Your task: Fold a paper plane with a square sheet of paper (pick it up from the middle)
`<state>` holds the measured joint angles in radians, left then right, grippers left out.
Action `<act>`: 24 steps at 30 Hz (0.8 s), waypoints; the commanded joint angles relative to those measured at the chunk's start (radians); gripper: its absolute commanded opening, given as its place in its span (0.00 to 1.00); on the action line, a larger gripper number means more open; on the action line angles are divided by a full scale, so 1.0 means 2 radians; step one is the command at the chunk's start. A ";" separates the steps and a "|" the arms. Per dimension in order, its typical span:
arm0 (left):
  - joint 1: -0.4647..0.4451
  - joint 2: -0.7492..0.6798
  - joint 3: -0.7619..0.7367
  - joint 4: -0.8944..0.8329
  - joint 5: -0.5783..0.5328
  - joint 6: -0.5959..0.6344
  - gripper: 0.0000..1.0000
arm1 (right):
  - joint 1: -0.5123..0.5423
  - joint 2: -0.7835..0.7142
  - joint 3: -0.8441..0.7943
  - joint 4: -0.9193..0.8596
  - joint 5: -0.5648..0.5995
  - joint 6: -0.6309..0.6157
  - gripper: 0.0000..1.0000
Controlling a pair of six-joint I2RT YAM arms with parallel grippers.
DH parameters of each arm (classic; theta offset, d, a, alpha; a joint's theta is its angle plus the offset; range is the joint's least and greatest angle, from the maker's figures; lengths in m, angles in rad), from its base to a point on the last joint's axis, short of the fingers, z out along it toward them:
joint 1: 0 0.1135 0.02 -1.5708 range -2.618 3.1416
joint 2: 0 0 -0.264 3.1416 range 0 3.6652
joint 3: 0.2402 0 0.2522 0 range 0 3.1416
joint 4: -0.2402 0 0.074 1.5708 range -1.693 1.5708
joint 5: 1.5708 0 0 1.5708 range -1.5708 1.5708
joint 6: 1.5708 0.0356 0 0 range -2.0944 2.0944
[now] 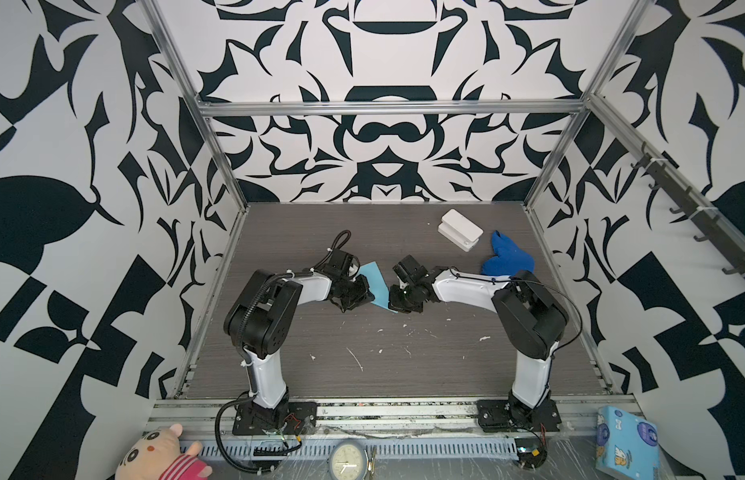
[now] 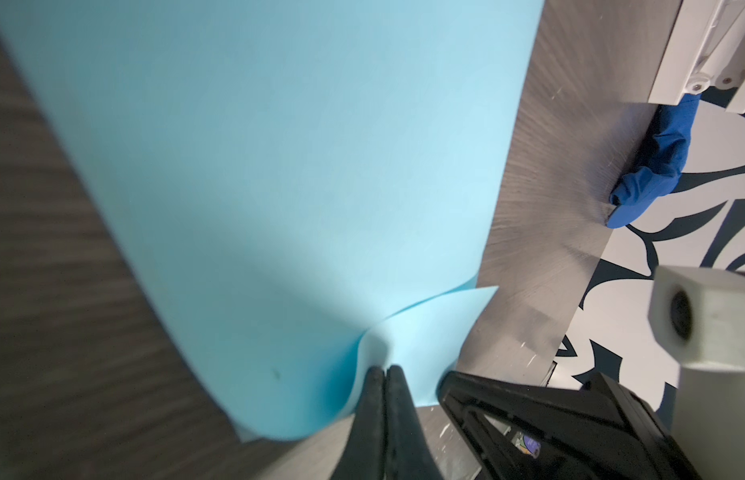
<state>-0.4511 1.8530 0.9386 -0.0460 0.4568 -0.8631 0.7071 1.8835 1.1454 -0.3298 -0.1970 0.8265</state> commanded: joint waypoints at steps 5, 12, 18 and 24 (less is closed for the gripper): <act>0.002 0.033 -0.013 -0.071 -0.071 0.004 0.05 | -0.003 -0.049 -0.004 -0.032 0.015 -0.034 0.00; 0.002 0.034 -0.010 -0.074 -0.071 0.004 0.05 | 0.015 -0.029 0.041 -0.022 -0.003 -0.046 0.00; 0.002 0.034 -0.008 -0.077 -0.071 0.004 0.05 | 0.018 0.003 0.055 -0.019 -0.010 -0.045 0.00; 0.002 0.034 -0.008 -0.078 -0.072 0.004 0.05 | 0.018 0.018 0.056 -0.034 0.006 -0.041 0.00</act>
<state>-0.4534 1.8553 0.9520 -0.0681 0.4500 -0.8627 0.7433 1.9369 1.2312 -0.3679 -0.2077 0.7528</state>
